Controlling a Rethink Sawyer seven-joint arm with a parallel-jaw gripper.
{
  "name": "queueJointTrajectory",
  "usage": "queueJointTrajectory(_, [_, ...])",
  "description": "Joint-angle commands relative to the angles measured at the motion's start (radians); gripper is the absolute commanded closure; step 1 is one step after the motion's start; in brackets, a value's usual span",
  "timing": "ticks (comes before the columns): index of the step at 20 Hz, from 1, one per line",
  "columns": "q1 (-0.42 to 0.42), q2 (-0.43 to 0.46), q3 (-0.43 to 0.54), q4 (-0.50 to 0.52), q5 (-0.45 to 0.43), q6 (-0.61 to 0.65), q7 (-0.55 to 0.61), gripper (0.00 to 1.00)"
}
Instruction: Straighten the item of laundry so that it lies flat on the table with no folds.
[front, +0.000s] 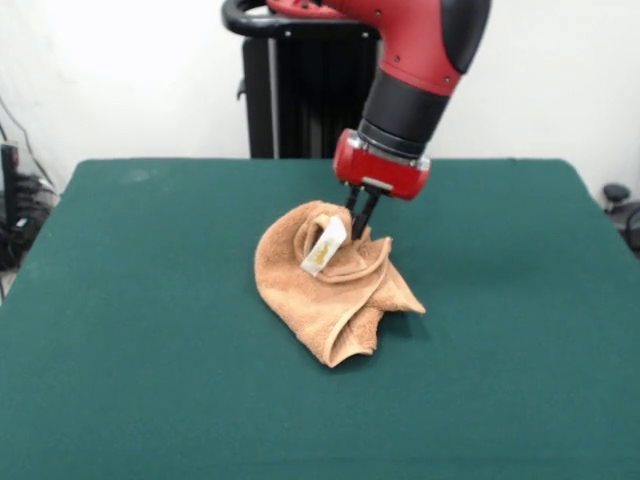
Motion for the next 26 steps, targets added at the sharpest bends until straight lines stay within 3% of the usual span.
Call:
queueJointTrajectory(1, [0.082, 0.009, -0.012, -0.044, 0.107, 0.066, 0.260, 1.00])
queueJointTrajectory(6, [0.098, -0.051, -0.036, -0.027, 0.118, 0.120, 0.245, 1.00])
queueJointTrajectory(11, [0.120, -0.155, -0.067, -0.022, 0.096, 0.284, 0.222, 1.00])
queueJointTrajectory(21, [0.203, -0.218, -0.124, -0.043, 0.088, 0.455, 0.271, 1.00])
queueJointTrajectory(26, [0.205, -0.330, -0.076, -0.014, 0.097, 0.557, 0.265, 1.00])
